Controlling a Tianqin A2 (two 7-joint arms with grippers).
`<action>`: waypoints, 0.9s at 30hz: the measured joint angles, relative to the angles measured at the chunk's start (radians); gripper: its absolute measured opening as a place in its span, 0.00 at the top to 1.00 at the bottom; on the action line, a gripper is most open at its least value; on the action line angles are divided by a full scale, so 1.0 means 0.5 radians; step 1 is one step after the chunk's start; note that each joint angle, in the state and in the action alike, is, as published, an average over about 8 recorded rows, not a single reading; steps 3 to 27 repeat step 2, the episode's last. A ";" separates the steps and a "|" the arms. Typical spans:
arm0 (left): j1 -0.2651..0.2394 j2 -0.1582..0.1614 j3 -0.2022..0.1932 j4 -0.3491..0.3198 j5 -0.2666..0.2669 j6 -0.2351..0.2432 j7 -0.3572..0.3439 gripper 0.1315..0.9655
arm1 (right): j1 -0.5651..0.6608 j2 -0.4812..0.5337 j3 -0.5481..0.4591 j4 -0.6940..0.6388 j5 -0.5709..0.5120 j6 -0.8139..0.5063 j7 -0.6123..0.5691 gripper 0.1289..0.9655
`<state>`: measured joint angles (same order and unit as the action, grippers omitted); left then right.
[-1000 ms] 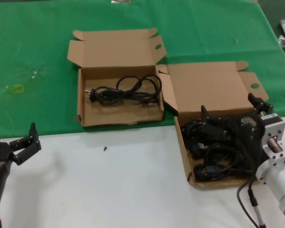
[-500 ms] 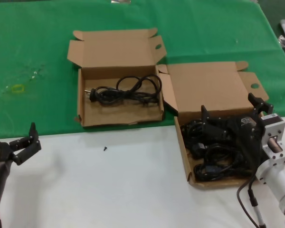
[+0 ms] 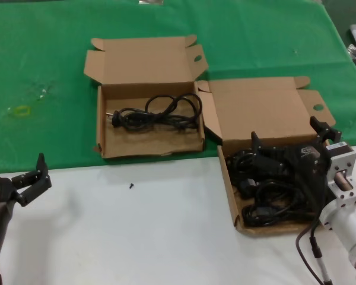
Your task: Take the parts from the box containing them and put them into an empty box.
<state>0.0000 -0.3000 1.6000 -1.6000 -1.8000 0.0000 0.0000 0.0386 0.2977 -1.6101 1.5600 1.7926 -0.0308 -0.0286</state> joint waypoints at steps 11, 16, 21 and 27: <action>0.000 0.000 0.000 0.000 0.000 0.000 0.000 0.00 | 0.000 0.000 0.000 0.000 0.000 0.000 0.000 0.00; 0.000 0.000 0.000 0.000 0.000 0.000 0.000 0.00 | 0.000 0.000 0.000 0.000 0.000 0.000 0.000 0.00; 0.000 0.000 0.000 0.000 0.000 0.000 0.000 0.00 | 0.000 0.000 0.000 0.000 0.000 0.000 0.000 0.00; 0.000 0.000 0.000 0.000 0.000 0.000 0.000 0.00 | 0.000 0.000 0.000 0.000 0.000 0.000 0.000 0.00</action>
